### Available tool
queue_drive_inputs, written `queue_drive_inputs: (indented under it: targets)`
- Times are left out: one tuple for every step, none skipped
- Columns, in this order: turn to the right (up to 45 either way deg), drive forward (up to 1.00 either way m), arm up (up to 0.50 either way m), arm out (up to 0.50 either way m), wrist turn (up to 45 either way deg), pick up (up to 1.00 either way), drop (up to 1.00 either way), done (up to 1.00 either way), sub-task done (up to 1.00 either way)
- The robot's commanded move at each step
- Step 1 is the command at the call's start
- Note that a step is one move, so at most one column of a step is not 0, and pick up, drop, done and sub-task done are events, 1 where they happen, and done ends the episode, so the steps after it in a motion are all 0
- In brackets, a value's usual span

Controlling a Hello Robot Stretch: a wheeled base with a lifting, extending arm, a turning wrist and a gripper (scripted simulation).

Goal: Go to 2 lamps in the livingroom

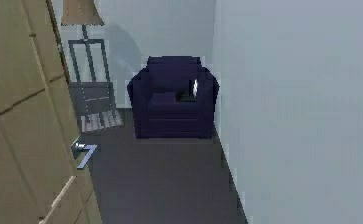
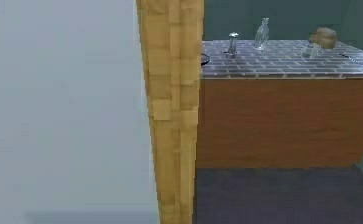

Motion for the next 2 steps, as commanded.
queue_drive_inputs:
  targets:
    - [0.0,1.00,0.00,0.00,0.0,0.00,0.00,0.00,0.00]
    - [15.0,0.00,0.00,0.00,0.0,0.00,0.00,0.00,0.00]
